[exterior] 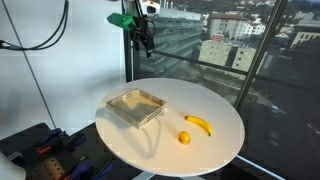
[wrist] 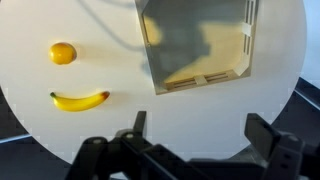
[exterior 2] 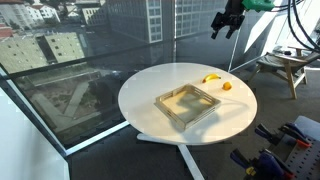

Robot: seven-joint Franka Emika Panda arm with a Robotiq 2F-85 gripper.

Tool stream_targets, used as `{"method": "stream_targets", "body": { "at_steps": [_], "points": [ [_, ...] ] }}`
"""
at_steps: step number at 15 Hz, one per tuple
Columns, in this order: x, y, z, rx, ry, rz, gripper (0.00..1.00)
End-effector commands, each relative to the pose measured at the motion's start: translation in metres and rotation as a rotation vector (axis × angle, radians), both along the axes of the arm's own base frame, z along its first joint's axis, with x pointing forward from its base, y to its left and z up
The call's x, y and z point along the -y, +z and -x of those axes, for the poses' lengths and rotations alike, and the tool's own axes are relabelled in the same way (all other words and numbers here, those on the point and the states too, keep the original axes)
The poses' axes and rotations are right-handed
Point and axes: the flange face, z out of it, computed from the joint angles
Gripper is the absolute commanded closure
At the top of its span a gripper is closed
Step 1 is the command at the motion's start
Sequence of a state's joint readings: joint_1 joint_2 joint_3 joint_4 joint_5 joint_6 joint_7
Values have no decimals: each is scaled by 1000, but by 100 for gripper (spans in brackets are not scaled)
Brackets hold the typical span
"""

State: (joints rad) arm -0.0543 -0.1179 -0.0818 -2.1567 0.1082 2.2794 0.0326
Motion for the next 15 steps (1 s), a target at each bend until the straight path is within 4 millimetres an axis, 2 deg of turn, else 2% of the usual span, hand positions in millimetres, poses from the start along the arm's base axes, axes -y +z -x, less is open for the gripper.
{"method": "stream_targets", "body": {
  "at_steps": [1, 7, 15],
  "points": [
    [15, -6, -23, 34, 7, 2, 0],
    [28, -39, -43, 25, 1, 1, 0],
    [51, -84, -45, -68, -62, -47, 0]
  ]
}}
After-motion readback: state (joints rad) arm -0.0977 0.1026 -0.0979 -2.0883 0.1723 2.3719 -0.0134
